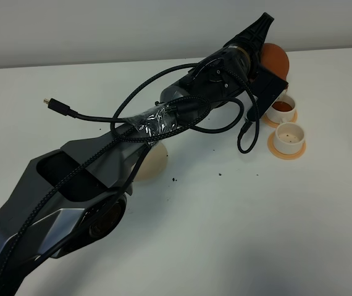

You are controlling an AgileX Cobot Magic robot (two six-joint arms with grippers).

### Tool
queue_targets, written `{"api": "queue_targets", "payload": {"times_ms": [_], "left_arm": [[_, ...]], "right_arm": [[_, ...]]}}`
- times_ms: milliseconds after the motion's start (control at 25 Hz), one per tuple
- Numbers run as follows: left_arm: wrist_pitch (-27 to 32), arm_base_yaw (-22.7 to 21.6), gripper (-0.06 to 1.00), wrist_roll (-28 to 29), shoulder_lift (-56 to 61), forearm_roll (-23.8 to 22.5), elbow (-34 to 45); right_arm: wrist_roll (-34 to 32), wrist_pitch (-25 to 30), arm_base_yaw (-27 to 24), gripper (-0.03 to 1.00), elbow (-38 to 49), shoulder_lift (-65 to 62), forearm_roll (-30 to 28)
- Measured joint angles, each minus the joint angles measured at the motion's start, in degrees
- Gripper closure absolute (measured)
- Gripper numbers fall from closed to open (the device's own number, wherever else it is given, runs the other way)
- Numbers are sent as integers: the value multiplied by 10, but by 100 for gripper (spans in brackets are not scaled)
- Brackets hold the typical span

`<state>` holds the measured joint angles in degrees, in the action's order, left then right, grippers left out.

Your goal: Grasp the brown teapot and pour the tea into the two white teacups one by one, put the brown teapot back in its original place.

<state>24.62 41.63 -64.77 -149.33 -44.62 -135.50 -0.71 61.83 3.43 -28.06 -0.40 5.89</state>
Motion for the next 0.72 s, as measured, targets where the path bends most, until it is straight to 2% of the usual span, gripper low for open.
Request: {"api": "queue_targets", "payload": {"times_ms": [720], "left_arm": [[-10,0,82,-24,0,-1,0]], "right_arm": [[0,0,0,60,0,0,0]]}}
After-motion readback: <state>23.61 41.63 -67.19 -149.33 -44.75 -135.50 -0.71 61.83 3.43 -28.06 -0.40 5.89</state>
